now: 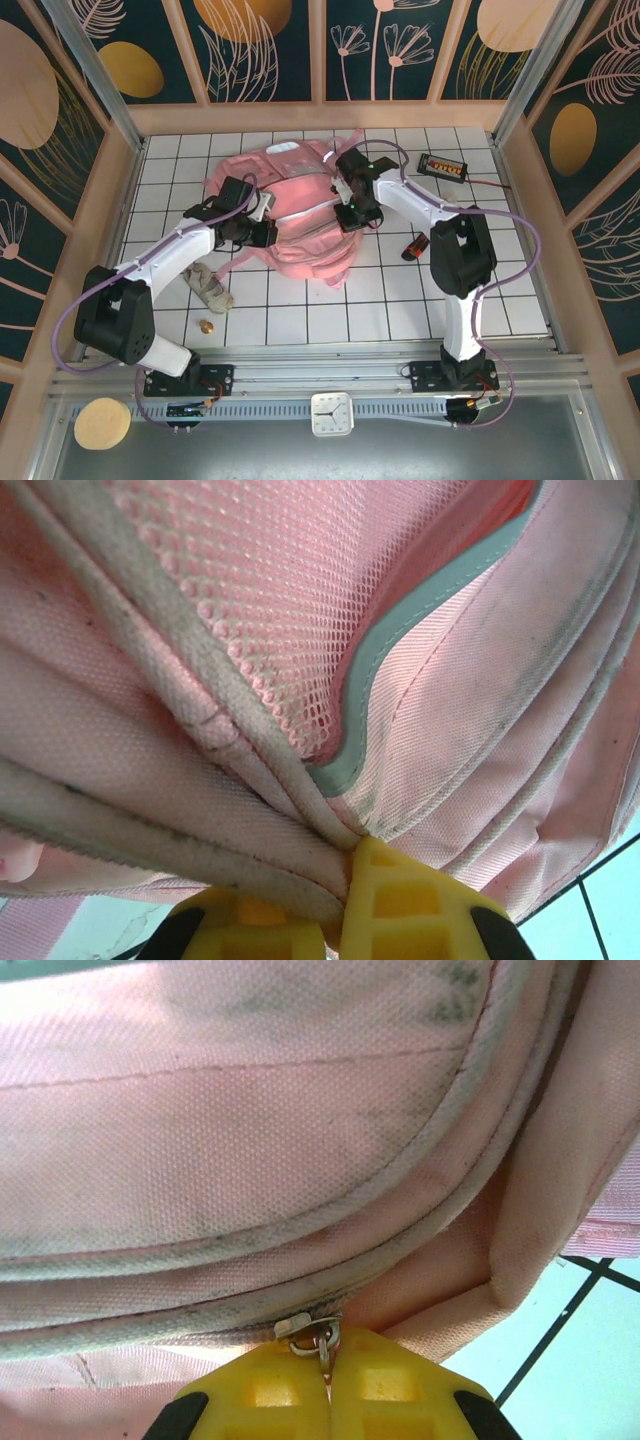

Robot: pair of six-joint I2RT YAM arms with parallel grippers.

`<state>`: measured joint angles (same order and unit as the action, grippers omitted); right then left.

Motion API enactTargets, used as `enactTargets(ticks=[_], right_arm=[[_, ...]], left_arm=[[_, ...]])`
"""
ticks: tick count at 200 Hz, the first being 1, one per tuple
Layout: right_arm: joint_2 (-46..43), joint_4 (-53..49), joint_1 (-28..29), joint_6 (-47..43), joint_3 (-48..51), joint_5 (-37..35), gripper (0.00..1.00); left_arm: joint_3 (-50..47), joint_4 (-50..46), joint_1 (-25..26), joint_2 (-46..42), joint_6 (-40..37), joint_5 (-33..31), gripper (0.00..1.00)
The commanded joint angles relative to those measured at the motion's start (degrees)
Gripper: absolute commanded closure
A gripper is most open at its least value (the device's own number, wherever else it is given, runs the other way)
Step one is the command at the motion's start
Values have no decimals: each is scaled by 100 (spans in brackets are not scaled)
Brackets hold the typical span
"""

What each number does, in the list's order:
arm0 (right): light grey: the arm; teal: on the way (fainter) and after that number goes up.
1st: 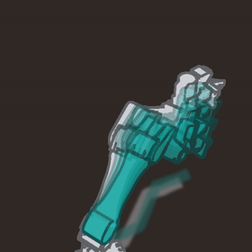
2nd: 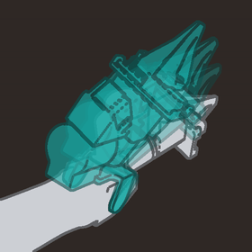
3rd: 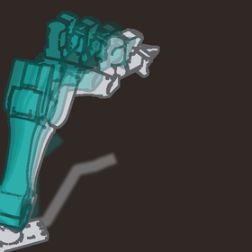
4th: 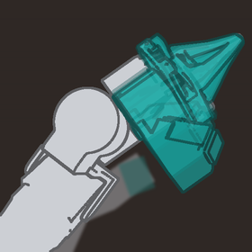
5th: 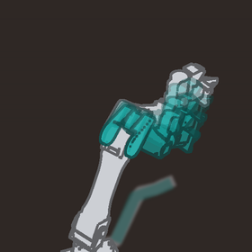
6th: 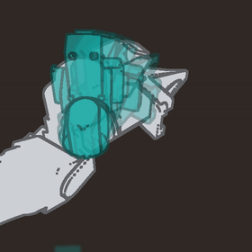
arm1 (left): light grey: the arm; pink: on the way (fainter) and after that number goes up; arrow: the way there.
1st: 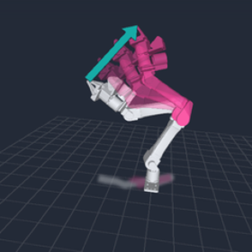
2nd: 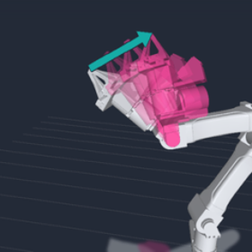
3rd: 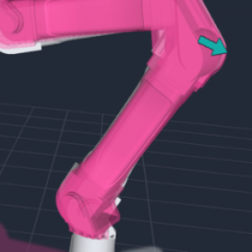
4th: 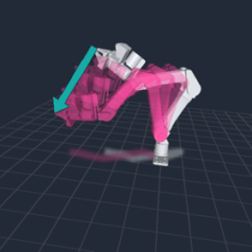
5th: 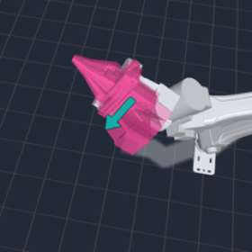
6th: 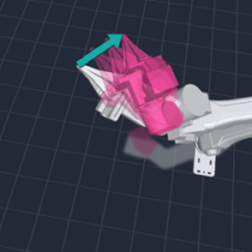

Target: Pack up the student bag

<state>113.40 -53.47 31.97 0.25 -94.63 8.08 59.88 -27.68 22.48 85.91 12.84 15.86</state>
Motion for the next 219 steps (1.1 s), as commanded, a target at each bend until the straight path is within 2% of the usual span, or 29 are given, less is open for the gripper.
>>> enactTargets(ticks=[1,22,48,69,95,121,125,135,141,165,194,210,219], right_arm=[[-603,-8,-200,-114,245,-810,100],[-697,108,-200,-261,384,-1133,100],[-735,144,-208,-315,455,-1590,100],[-864,149,-297,-287,604,-1696,100],[-1031,94,-356,-288,769,-1533,100],[-1225,65,-160,-208,866,-945,100],[-1258,72,-101,-170,869,-930,100],[-1302,119,140,-31,876,-639,100],[-1312,162,261,92,869,-500,100],[-1192,418,618,647,841,61,100],[-1056,817,709,1152,856,571,100],[-1069,1005,714,1265,867,800,100],[-1063,1039,710,1276,836,902,100]], left_arm=[[330,-490,-288,-123,-645,-670,100],[466,-554,-288,-8,-1280,-328,100],[261,-458,-288,-70,-1536,-971,100],[226,-516,-291,105,-1480,-1797,100],[456,-517,-449,308,-1227,-2556,100],[992,-477,-587,665,-1072,-2889,100],[1096,-478,-595,717,-1046,-2882,91],[1370,-537,-596,872,-951,-2742,55],[1518,-616,-600,936,-887,-2553,39],[1591,-836,-605,772,-137,-1643,3],[769,-632,-597,-156,1686,-224,1],[-51,229,-540,-827,3139,728,1],[-502,788,-475,-1166,3987,1017,1]])
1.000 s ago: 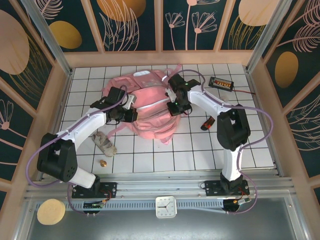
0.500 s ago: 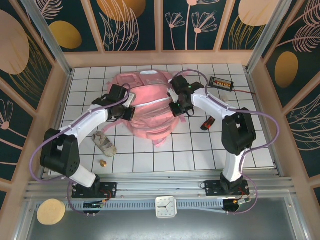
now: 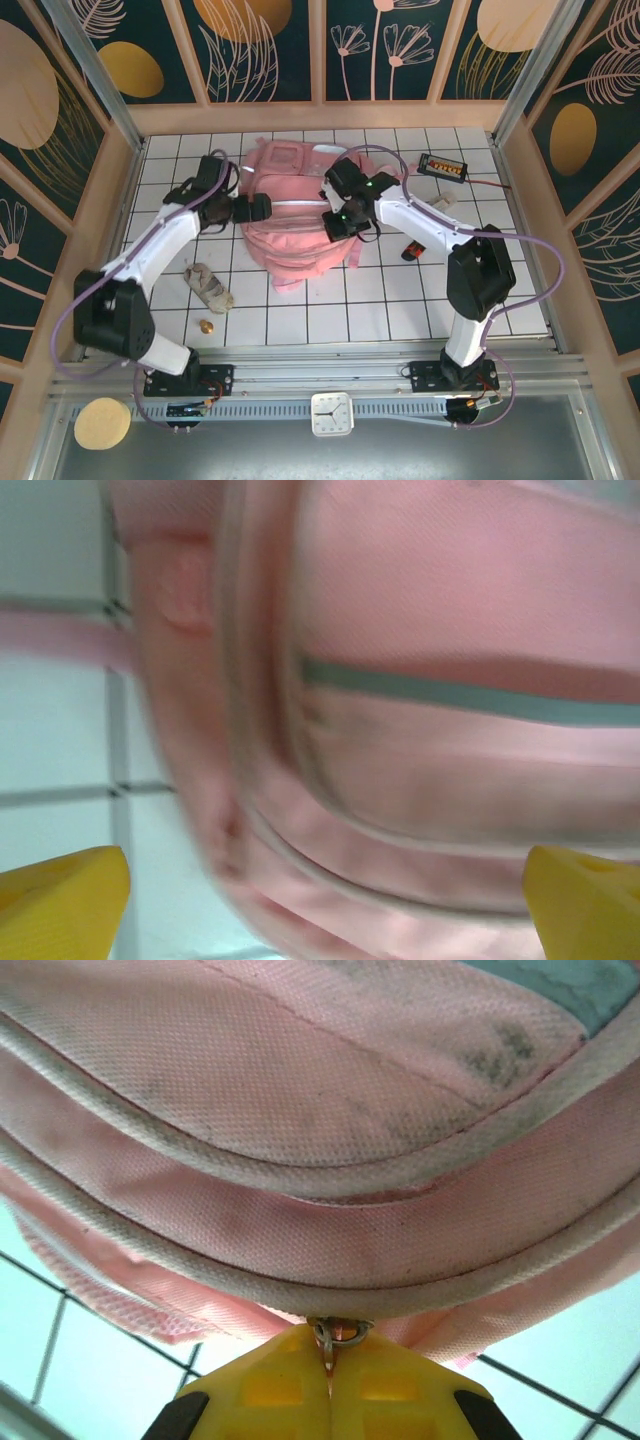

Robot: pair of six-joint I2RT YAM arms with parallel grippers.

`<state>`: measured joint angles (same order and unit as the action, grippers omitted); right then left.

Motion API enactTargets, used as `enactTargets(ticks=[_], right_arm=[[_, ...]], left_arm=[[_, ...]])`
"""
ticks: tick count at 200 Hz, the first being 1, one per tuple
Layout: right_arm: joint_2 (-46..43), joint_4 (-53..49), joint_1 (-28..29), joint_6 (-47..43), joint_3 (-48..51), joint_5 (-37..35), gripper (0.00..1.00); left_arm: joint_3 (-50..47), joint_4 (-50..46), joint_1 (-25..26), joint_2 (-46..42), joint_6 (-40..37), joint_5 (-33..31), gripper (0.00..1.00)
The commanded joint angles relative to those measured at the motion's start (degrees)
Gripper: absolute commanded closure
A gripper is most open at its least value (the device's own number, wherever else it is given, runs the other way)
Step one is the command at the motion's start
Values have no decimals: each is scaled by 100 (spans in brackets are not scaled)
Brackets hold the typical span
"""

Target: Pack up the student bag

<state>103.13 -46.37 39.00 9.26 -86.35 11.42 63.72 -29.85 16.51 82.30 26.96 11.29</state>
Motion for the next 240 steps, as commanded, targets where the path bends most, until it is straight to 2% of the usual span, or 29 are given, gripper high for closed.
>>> enactTargets(ticks=[1,17,53,84,98,157,186,199,212,240], right_arm=[[-33,330,9,375,1,583,100],[1,331,24,354,-90,729,100],[131,319,93,278,-269,914,100],[177,339,190,287,-339,881,100],[180,335,204,292,-349,844,100],[146,452,288,405,-277,792,100],[160,532,333,488,-291,800,100],[177,532,356,516,-312,792,100],[173,534,391,541,-326,759,100],[189,519,491,551,-348,754,100]], left_arm=[[-940,1067,132,-840,2669,1495,1],[-1469,1932,324,-1199,3859,1673,1],[-2229,3395,842,-1401,5818,1095,1],[-2766,4364,1055,-1381,7027,541,20],[-2704,4379,1072,-1302,7209,402,31],[-2563,4665,1099,-713,7588,387,43],[-2608,4664,1112,-599,7596,473,56],[-2641,4669,1111,-578,7596,505,58],[-2692,4710,1113,-542,7605,484,66],[-2703,4904,1108,-265,7592,549,72]])
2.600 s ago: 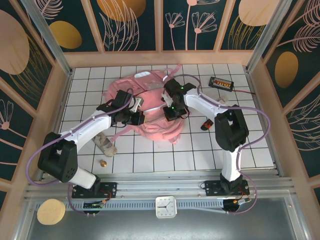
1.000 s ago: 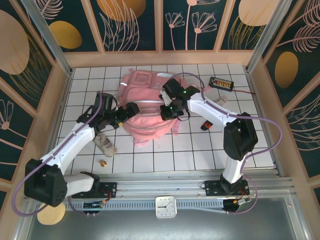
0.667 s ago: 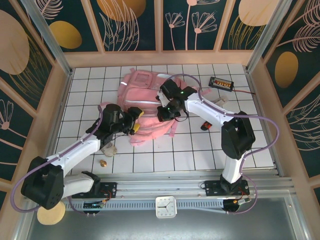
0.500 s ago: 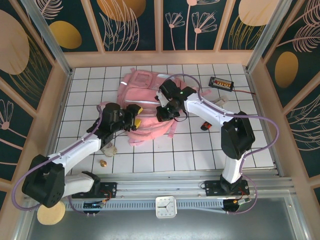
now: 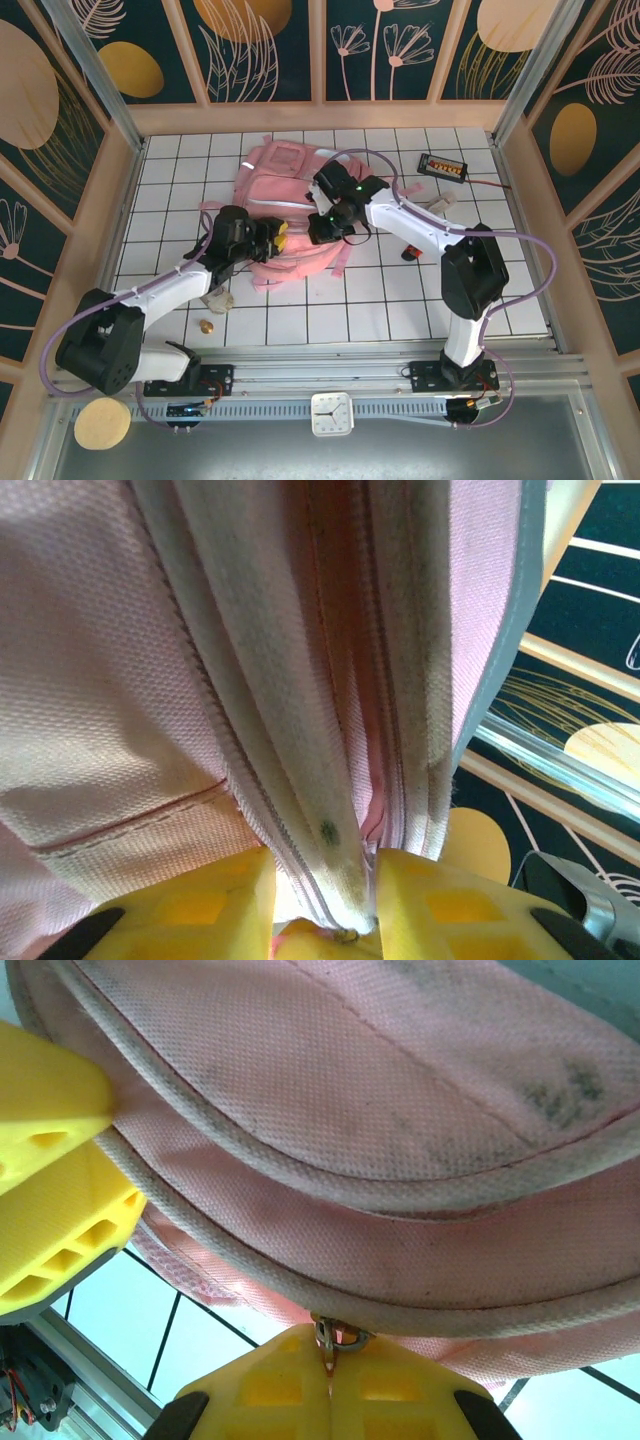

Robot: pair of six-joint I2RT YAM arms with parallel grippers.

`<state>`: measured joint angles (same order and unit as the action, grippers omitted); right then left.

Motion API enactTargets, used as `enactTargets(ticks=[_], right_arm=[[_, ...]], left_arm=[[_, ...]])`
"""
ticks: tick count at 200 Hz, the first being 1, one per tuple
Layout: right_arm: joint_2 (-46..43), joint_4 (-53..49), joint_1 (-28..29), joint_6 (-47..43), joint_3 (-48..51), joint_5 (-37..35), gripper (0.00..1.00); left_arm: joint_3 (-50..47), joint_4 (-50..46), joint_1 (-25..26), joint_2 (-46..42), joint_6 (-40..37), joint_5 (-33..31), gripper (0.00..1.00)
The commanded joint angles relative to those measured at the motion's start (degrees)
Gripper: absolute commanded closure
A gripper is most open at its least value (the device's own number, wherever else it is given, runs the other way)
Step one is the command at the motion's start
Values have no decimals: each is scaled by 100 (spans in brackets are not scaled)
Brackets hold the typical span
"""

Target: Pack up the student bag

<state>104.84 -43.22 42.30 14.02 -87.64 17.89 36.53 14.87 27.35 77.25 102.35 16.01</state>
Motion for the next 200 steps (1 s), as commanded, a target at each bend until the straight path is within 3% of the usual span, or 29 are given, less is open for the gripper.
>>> enactTargets(ticks=[1,24,54,72,84,140,200], right_arm=[[19,202,163,74,-223,113,100],[77,129,260,10,-246,145,100],[162,-151,287,-286,-187,-46,100],[230,-402,256,-602,-180,-406,100],[260,-559,199,-805,-195,-655,100],[102,-788,-495,-1283,-79,-873,100],[315,-618,-1263,-1834,1,-1047,100]], left_arm=[[14,439,24,247,51,77,73],[27,521,24,399,-14,52,100],[191,303,-6,386,-624,169,100],[813,-1003,-33,366,-1880,218,100],[905,-1447,-52,203,-2259,195,100],[491,-2331,-533,-670,-2914,-1,100],[740,-2768,-755,-739,-3498,254,100]])
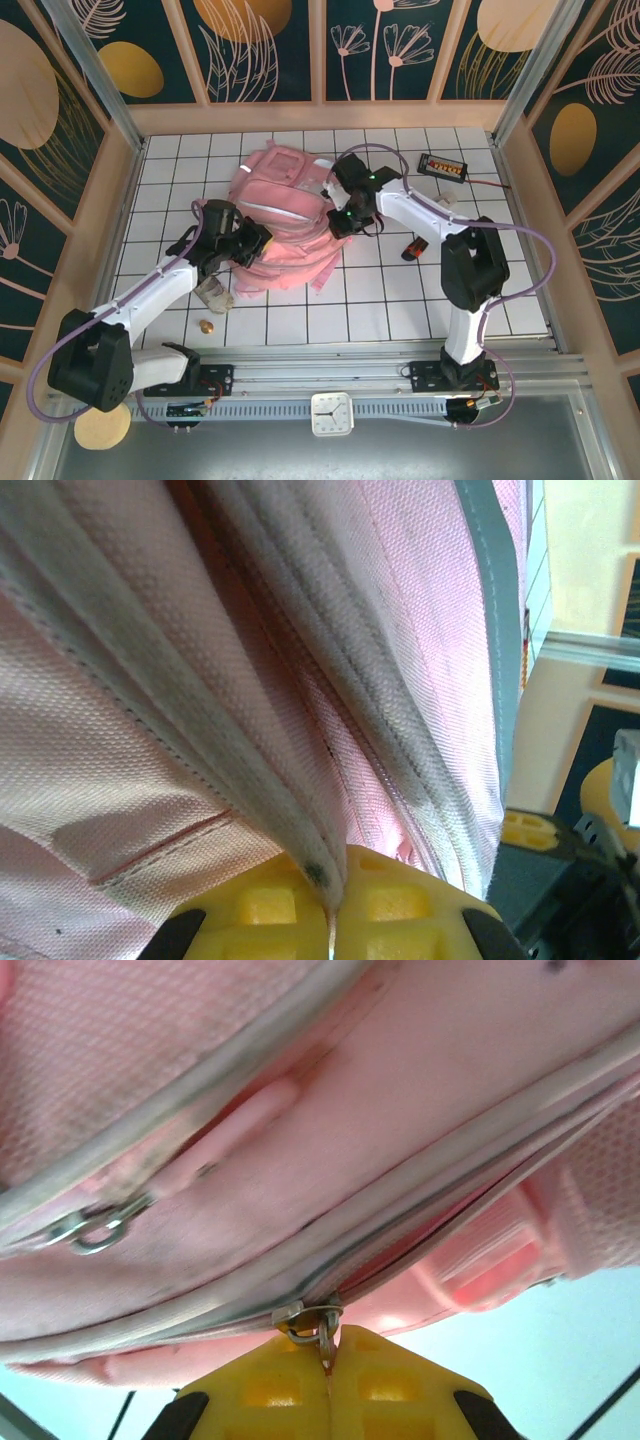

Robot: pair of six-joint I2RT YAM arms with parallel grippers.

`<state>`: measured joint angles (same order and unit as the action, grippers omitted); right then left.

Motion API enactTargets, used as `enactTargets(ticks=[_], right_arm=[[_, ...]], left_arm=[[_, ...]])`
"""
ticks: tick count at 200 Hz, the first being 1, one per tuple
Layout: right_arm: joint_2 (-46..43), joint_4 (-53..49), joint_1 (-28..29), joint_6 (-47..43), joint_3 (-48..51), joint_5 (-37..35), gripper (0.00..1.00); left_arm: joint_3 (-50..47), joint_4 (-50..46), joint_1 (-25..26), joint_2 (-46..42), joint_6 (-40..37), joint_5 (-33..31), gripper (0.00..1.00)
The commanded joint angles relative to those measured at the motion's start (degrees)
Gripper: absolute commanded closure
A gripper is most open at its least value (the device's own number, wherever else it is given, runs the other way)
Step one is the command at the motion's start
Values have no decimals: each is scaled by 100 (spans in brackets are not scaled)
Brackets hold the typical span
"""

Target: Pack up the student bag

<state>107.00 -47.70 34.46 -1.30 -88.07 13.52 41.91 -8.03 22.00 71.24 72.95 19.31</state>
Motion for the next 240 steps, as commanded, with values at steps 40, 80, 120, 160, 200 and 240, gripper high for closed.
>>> enactTargets(ticks=[40,80,120,160,200,240], right_arm=[[638,505,-944,-604,-349,-1027,100],[1182,737,-1212,-902,-1029,-1277,100],[1298,820,-1249,-810,-1317,-937,82],[390,1247,-1253,-451,-863,-502,1],[-1162,2500,-1377,938,158,-70,1],[-1176,2756,-1403,1269,649,2071,8]], left_arm=[[179,-519,-244,-16,-813,253,100],[235,-647,-256,52,-942,342,100],[336,-445,-251,218,-850,416,100],[306,547,-208,430,-172,510,100],[564,909,107,830,27,422,99],[633,712,402,945,69,377,66]])
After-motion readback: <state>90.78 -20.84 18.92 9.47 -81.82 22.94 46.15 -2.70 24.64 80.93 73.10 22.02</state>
